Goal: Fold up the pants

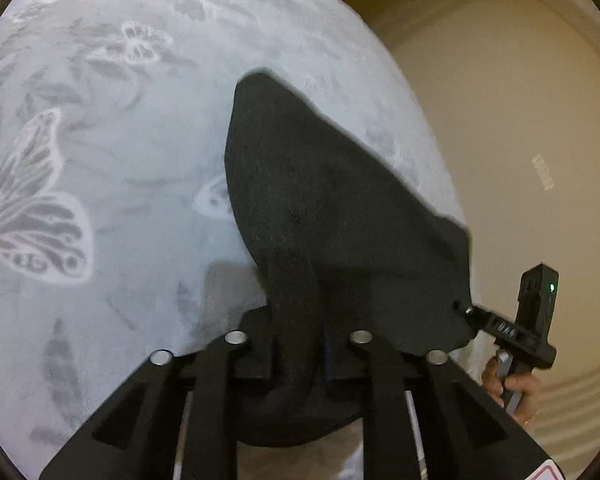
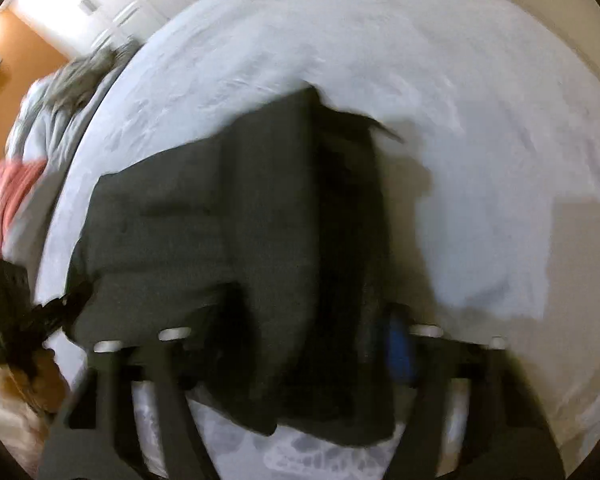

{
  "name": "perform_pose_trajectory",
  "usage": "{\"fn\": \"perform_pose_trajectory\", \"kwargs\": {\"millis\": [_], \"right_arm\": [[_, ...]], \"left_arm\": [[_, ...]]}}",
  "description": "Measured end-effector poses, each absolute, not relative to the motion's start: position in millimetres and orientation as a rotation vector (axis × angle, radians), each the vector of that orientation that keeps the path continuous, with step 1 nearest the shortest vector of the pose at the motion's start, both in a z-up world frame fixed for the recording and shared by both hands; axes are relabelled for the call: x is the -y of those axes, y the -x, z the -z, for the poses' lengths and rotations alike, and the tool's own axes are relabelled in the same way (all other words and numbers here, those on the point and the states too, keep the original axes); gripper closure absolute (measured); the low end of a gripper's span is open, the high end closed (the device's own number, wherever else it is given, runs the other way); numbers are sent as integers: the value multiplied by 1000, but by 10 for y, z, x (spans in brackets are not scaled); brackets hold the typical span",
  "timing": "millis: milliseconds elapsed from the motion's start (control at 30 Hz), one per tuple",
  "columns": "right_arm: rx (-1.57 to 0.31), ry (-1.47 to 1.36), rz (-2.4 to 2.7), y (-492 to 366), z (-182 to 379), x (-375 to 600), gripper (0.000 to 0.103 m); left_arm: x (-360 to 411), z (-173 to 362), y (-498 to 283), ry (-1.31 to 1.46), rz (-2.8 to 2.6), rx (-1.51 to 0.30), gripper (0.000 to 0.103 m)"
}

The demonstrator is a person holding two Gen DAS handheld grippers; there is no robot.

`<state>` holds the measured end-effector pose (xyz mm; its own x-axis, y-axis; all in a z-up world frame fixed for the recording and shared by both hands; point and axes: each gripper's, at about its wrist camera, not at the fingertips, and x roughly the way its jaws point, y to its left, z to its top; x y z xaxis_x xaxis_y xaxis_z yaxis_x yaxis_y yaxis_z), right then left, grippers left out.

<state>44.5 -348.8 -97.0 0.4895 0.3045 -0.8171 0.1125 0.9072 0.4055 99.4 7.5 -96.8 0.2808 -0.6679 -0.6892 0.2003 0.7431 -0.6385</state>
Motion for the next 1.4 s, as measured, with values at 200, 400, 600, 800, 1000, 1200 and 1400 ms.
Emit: {"fn": "perform_pose_trajectory", "kwargs": {"millis": [200,400,600,800,1000,1200,1400], "right_arm": [[-879,-386,-301,19,148,3139,72],[-1084,-57,-46,90,572,2958,34],[-921,-348,-198,3,207,3100,32],[-1068,-256,-159,-546,669,2622,61],[-857,-150,-198,-262,170,2483,74],[-964,-161,-86,-250,473,2721,57],[-887,-91,-286,157,281,2375,60]], "left_arm": [[-506,218,-545,385,604,-1007,92],[-1006,577,-492,339,374,-1097,80],[-1027,344,-675,407,383,-972,37],[-668,877,-1047,379,328,-1145,58],[-375,654,-823,165,297,-991,80],[42,408,-343,-176,198,-748,50],[250,449,-18,-274,280,-742,49]]}}
